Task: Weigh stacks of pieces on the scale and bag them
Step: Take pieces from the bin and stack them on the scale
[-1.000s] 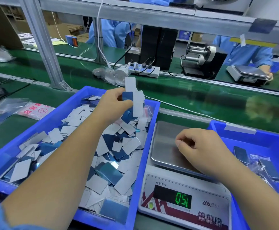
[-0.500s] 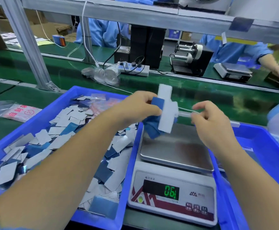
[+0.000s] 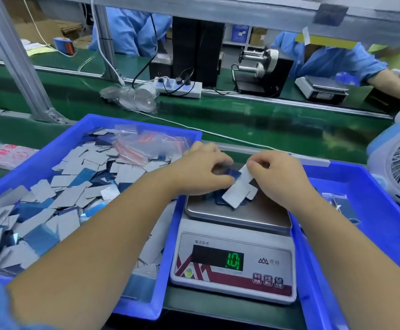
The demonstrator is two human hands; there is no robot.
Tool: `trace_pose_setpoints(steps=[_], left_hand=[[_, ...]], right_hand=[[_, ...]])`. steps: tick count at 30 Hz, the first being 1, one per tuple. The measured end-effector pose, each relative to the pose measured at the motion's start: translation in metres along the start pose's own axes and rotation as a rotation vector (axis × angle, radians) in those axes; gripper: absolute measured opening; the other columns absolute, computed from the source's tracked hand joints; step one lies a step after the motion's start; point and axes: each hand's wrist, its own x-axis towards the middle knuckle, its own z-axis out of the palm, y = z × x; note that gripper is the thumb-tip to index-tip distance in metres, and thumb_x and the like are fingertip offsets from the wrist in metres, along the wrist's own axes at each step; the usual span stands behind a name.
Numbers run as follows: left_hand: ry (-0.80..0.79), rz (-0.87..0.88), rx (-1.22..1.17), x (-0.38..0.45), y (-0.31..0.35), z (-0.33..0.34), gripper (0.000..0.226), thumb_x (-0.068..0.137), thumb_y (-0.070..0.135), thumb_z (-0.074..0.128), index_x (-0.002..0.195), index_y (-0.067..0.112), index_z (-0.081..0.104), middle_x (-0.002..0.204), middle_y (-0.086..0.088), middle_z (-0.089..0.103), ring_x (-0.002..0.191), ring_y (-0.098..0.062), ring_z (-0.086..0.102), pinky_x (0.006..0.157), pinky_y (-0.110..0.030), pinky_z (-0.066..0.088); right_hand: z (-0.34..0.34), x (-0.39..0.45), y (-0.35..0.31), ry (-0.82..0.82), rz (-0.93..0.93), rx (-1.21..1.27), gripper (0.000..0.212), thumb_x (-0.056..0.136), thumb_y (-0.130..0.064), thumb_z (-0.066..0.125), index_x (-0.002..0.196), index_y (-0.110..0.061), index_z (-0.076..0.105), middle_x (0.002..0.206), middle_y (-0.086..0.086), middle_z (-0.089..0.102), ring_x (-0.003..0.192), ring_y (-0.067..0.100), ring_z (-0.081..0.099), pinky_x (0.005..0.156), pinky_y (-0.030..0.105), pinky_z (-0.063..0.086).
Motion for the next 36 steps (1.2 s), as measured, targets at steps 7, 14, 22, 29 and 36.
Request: trace_pose_setpoints(steps=[7, 14, 22, 29, 36], left_hand=[[0.165, -0.046, -0.219, -0.006, -0.016, -0.009, 0.027, 0.097, 0.022, 0.055, 0.118, 0.034, 0.066, 0.105, 0.010, 0.055, 0.110, -0.010, 0.041, 0.088, -0.023, 0.032], [0.328, -0.097, -0.300, -0.008, -0.022, -0.013, 0.022, 0.093, 0.015, 0.055, 0.098, 0.031, 0.070, 0.086, 0.018, 0.053, 0.074, 0.009, 0.048, 0.052, -0.003, 0.035], [0.266, -0.087, -0.196, -0.006, -0.016, -0.006, 0.023, 0.092, 0.017, 0.056, 0.092, 0.036, 0.069, 0.092, 0.012, 0.059, 0.099, -0.012, 0.046, 0.076, -0.009, 0.033], [0.215, -0.019, -0.150, -0.007, -0.009, -0.005, 0.015, 0.095, 0.029, 0.058, 0.093, 0.036, 0.071, 0.096, 0.006, 0.057, 0.100, -0.014, 0.044, 0.075, -0.015, 0.034], [0.114, 0.005, -0.102, -0.008, -0.006, -0.002, 0.062, 0.079, 0.072, 0.057, 0.130, 0.036, 0.061, 0.103, 0.016, 0.048, 0.110, -0.010, 0.036, 0.092, -0.032, 0.036]], right_hand=[[-0.006, -0.003, -0.001, -0.007, 0.074, -0.189, 0.034, 0.090, -0.034, 0.052, 0.070, -0.013, 0.068, 0.068, 0.007, 0.065, 0.072, 0.028, 0.060, 0.063, 0.034, 0.052], [-0.009, -0.004, -0.004, 0.029, 0.074, -0.118, 0.020, 0.088, -0.028, 0.054, 0.081, -0.022, 0.072, 0.083, -0.003, 0.067, 0.080, 0.023, 0.060, 0.071, 0.036, 0.054], [-0.006, -0.005, -0.005, -0.007, -0.146, -0.040, 0.016, 0.088, -0.033, 0.058, 0.095, -0.029, 0.072, 0.095, -0.008, 0.058, 0.085, 0.012, 0.055, 0.070, 0.029, 0.040], [-0.005, -0.004, -0.002, -0.048, -0.226, -0.056, 0.011, 0.088, -0.036, 0.061, 0.095, -0.032, 0.069, 0.093, -0.014, 0.054, 0.080, -0.004, 0.048, 0.065, 0.013, 0.032], [-0.008, -0.002, 0.003, -0.137, -0.177, -0.110, 0.025, 0.087, -0.020, 0.056, 0.105, -0.028, 0.070, 0.100, -0.009, 0.056, 0.085, 0.008, 0.052, 0.068, 0.026, 0.038]])
